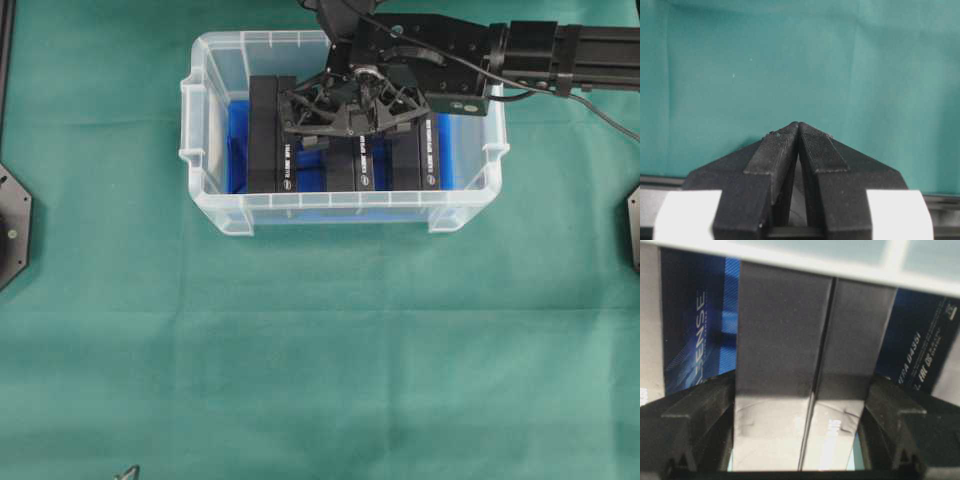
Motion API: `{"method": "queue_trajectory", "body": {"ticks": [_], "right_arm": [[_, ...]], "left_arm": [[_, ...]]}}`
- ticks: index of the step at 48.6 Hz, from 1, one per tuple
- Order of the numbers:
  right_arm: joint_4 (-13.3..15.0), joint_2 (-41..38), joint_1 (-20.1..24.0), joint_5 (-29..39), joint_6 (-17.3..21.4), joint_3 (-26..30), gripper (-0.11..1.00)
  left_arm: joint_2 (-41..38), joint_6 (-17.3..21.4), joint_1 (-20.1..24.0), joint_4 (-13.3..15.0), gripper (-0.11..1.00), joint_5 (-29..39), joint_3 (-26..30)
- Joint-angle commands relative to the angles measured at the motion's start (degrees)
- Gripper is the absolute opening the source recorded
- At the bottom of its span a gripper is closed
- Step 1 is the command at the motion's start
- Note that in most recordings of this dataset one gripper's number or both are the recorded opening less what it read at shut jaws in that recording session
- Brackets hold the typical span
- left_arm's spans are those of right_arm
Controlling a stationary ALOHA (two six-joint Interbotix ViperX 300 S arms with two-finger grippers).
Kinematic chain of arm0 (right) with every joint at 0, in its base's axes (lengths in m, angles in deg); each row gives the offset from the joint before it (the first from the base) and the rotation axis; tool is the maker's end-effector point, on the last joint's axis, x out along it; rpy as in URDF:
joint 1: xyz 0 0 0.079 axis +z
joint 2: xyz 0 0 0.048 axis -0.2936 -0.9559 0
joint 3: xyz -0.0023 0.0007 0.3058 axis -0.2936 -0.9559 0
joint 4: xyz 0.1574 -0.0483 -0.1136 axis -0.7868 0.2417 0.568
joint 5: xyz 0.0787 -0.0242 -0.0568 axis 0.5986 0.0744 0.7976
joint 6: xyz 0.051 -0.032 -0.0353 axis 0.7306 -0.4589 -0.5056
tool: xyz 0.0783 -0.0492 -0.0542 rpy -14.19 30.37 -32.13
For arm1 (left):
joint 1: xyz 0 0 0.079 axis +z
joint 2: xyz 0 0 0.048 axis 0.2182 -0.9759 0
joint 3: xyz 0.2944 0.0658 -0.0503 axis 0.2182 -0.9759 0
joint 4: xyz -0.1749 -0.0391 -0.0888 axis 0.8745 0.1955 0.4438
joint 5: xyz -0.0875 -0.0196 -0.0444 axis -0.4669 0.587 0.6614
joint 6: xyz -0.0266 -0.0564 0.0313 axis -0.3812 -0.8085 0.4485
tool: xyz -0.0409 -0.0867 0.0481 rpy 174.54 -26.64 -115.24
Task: Take the box out of the case with the right arm.
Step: 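Lower the right gripper around the middle box and close on it, then lift the middle black box straight up out of the case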
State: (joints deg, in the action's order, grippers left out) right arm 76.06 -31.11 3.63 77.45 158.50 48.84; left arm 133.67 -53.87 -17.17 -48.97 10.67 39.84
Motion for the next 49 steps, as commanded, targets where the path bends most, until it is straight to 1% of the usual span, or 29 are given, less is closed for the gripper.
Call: {"method": "queue_trajectory", "body": {"ticks": [1,9,16,19,28,36,43,49], "right_arm": [[0.0,1.4,0.3,0.0,0.1,1.7,0.67],[0.1,2.3,0.3,1.6,0.0,3.8,0.67],[0.4,3.9,0.3,5.4,0.0,7.2,0.67],[1.1,4.7,0.3,7.4,0.0,9.0,0.67],[4.2,6.4,0.3,15.3,0.0,16.1,0.67],[6.7,7.0,0.3,23.9,-0.1,24.6,0.67],[8.2,7.0,0.3,28.6,-0.2,30.7,0.67],[8.4,6.9,0.4,31.0,-0.1,34.2,0.67]], "left_arm": [[-0.1,0.1,-0.2,-0.2,0.02,-0.2,0.6],[-0.1,0.1,-0.2,-0.2,0.02,-0.2,0.6],[-0.1,0.2,-0.2,-0.2,0.02,-0.2,0.6],[-0.2,0.2,-0.2,-0.2,0.02,-0.2,0.6],[-0.1,0.2,-0.2,-0.2,0.02,-0.2,0.6],[-0.2,0.2,-0.2,-0.2,0.02,-0.2,0.6],[-0.1,0.1,-0.2,-0.2,0.02,-0.2,0.6],[0.0,0.1,-0.2,-0.2,0.02,-0.2,0.6]]}}
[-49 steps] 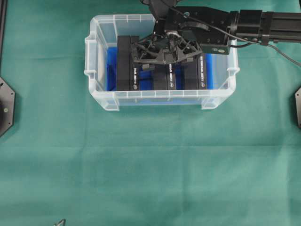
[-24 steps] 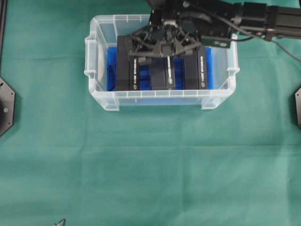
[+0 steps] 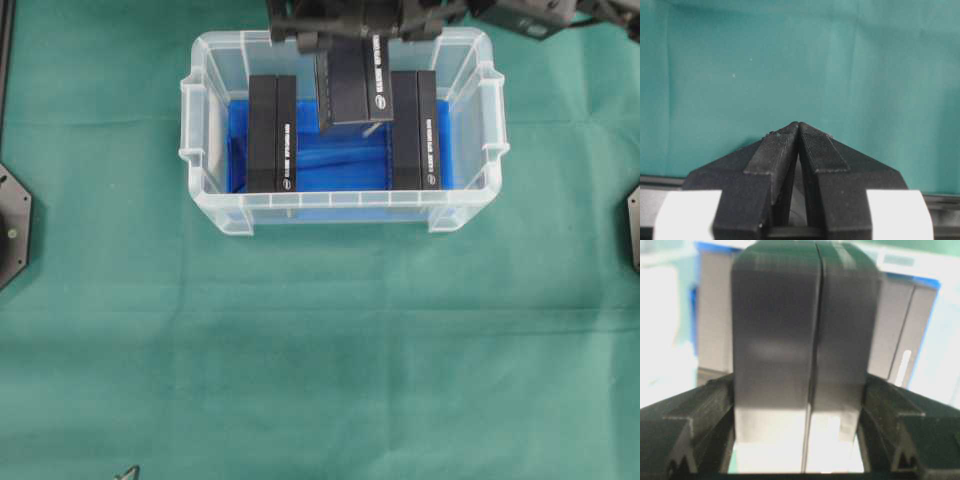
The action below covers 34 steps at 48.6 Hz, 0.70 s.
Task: Take the box out of the case with the right arm.
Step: 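Lift the middle black box straight up out of the case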
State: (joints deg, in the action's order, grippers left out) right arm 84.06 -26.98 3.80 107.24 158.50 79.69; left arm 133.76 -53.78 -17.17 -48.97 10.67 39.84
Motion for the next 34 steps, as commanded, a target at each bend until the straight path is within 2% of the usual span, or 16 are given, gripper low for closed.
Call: {"method": "queue_trajectory", "body": {"ticks": [1,6,13,34], "right_arm": [[0.4,2.9,0.3,1.7,-0.1,3.9,0.67],[0.6,2.9,0.5,3.4,-0.1,6.6,0.67],[2.3,2.8,1.4,5.2,-0.1,9.3,0.67],[4.4,2.5,2.0,5.7,-0.1,9.9,0.67]], "left_arm": [[-0.2,0.0,-0.2,-0.2,0.02,-0.2,0.6],[0.0,0.0,-0.2,-0.2,0.02,-0.2,0.6],[0.1,0.0,-0.2,-0.2,0.02,-0.2,0.6],[0.1,-0.1,-0.2,-0.2,0.02,-0.2,0.6]]}}
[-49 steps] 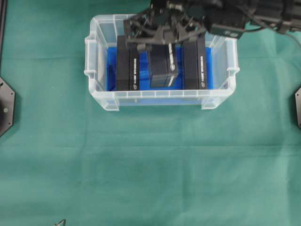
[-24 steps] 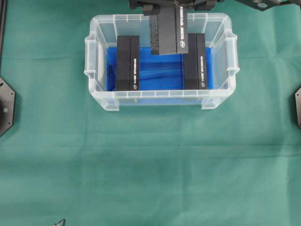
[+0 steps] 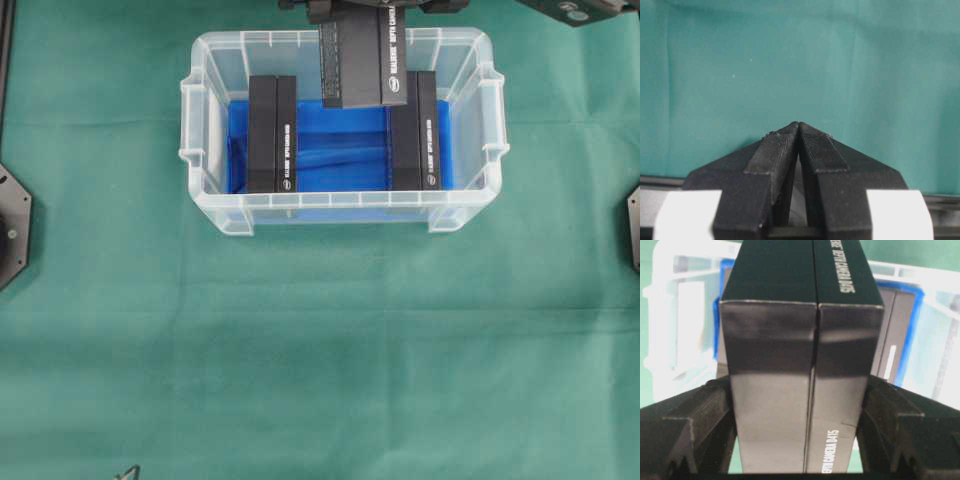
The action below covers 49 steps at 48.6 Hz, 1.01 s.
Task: Take the box out of the case with the right arm.
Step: 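Lift the middle black box straight up out of the case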
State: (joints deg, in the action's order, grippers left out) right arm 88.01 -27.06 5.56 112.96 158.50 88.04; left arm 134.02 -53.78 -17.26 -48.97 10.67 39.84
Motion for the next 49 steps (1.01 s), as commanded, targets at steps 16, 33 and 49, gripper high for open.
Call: {"method": "queue_trajectory", "body": {"ticks": [16,33,49], "right_arm": [[0.4,2.5,0.6,0.2,-0.1,1.6,0.67],[0.2,2.5,0.9,0.2,-0.1,1.6,0.67],[0.2,2.5,0.9,0.1,-0.1,1.6,0.67]], "left_arm": [[-0.2,-0.1,-0.1,-0.1,0.02,-0.2,0.6],[-0.2,-0.1,-0.1,-0.2,0.02,-0.2,0.5],[-0.2,-0.1,-0.1,-0.2,0.02,-0.2,0.5]]}}
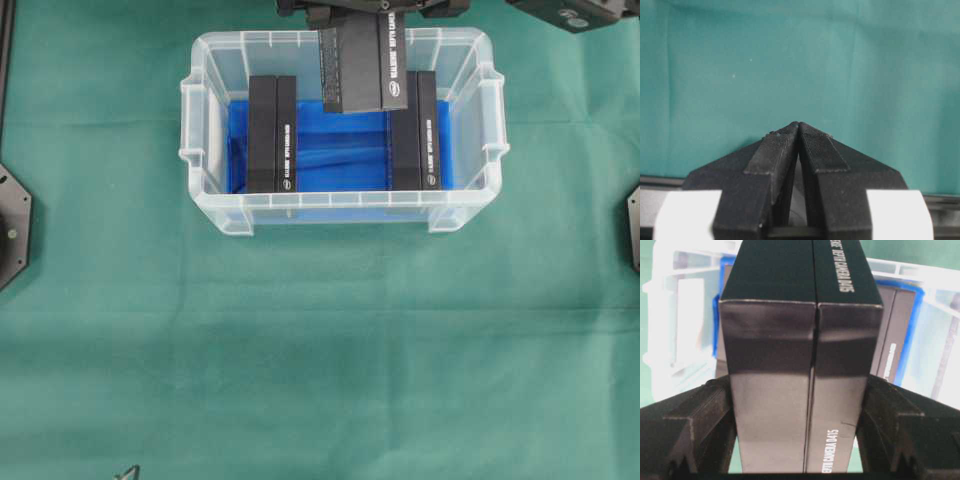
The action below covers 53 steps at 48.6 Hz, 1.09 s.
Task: Take the box out of the case with the right arm.
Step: 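Lift the middle black box straight up out of the case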
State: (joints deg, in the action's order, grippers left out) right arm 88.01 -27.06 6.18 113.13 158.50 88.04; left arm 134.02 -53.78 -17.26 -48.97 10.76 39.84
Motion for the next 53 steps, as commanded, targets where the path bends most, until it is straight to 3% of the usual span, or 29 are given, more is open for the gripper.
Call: {"method": "queue_trajectory", "body": {"ticks": [1,53], "right_arm": [[0.1,2.5,0.3,0.0,-0.1,1.6,0.67],[-1.5,2.5,0.3,2.3,-0.2,1.6,0.67]], "left_arm": [[-0.2,-0.1,-0.1,-0.2,0.02,-0.3,0.6],[-0.2,-0.2,-0.1,-0.2,0.02,-0.3,0.5]]}}
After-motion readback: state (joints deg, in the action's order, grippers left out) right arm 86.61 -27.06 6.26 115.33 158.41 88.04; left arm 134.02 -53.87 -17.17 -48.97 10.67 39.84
